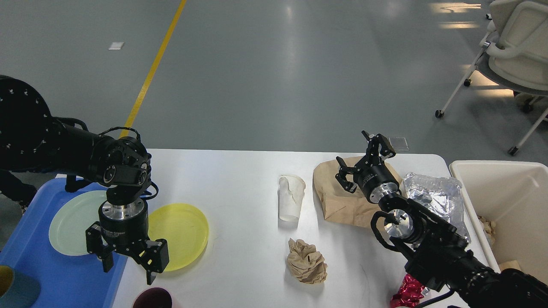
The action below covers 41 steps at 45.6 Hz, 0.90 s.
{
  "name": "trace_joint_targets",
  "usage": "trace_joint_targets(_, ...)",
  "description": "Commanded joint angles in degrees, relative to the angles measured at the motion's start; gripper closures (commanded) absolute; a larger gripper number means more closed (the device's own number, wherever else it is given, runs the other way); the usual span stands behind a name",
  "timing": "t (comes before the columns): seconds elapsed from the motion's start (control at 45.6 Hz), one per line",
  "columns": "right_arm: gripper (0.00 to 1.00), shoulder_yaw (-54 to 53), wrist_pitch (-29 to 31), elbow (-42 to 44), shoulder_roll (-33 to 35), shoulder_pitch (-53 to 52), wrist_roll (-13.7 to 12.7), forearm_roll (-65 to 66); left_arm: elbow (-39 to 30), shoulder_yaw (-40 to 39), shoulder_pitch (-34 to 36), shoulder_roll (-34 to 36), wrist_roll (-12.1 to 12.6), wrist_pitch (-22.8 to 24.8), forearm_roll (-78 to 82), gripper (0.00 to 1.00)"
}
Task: Tidy desktop
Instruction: 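Lower the left gripper and grasp the pink mug near the yellow plate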
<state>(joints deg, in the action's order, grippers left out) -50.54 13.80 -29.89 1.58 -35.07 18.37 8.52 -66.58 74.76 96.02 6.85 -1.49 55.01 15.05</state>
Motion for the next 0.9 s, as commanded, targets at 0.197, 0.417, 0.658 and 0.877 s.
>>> trace_joint_targets(0.197,0.0,0.0,0.0,0.0,0.0,0.0,0.0,0.0,3.2,-0.2,-6.1,-4.4,-0.1,0.0,0.0,0.05)
trace_joint_targets(0.417,0.0,0.0,0.0,0.0,0.0,0.0,0.0,0.0,5.1,-0.5,-7.1,-4.8,-0.3,0.0,-0.3,0.17)
trace_joint_targets(0.658,0.0,0.0,0.0,0.0,0.0,0.0,0.0,0.0,5.1,-0.3,-8.7,-5.4,-0.1,0.0,-0.2,0.37)
trace_joint_targets(0.877,0.0,0.0,0.0,0.0,0.0,0.0,0.0,0.0,5.2,0.1,-8.8,-5.4,-0.1,0.0,-0.2,0.52)
